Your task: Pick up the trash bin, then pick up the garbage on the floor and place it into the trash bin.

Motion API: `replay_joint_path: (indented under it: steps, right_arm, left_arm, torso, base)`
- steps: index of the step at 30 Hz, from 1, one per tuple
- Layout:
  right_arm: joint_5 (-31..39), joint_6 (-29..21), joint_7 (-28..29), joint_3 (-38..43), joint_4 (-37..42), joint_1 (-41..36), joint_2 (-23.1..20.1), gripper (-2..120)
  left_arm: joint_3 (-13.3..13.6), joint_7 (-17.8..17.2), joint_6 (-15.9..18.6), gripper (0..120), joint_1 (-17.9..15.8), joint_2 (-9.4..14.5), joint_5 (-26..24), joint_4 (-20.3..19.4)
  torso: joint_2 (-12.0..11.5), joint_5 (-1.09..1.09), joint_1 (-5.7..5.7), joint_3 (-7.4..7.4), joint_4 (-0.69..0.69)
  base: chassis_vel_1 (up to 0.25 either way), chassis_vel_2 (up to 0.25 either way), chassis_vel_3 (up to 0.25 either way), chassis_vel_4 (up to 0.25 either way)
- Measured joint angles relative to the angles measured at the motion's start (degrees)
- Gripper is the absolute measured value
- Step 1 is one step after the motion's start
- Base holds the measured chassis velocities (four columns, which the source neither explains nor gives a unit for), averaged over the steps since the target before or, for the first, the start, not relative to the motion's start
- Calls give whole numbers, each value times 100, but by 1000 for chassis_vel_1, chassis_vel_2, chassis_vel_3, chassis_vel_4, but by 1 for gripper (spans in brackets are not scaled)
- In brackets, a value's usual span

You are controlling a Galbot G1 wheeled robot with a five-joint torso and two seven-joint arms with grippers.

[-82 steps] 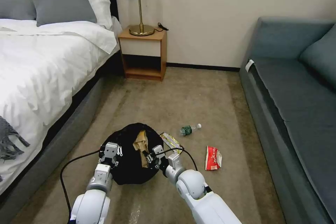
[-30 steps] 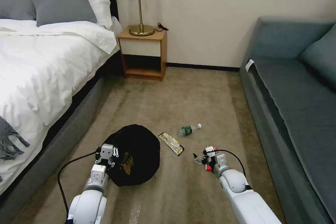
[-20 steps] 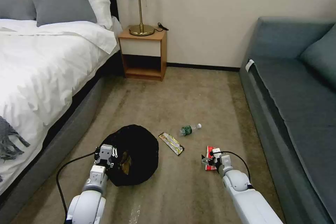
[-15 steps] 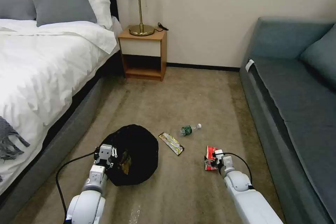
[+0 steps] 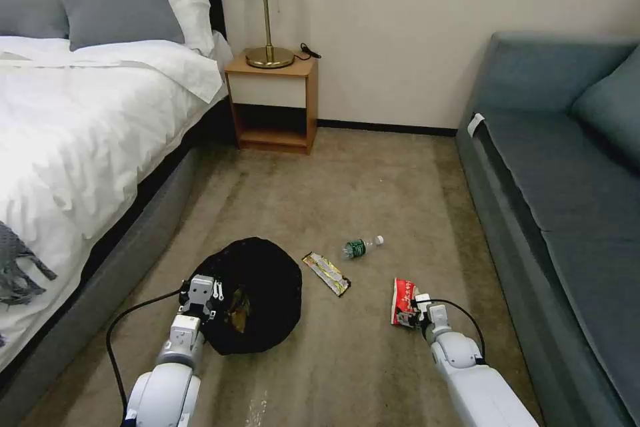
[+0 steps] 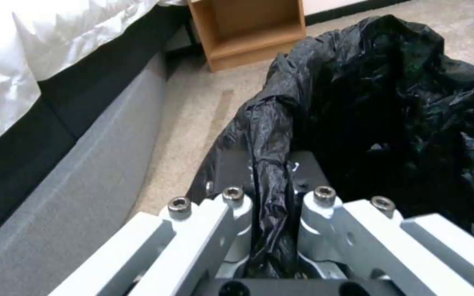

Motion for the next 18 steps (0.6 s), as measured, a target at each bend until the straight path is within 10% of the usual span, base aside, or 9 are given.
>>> replay_joint_path:
  steps: [18]
  right_arm:
    - [-148,133,-101,44,-169,-21,23,26]
  left_arm:
    - [0,-6,-2,6,11,15,41,-14]
  torso:
    - [1,0,0,-1,1]
  base:
    - [0,0,0,0]
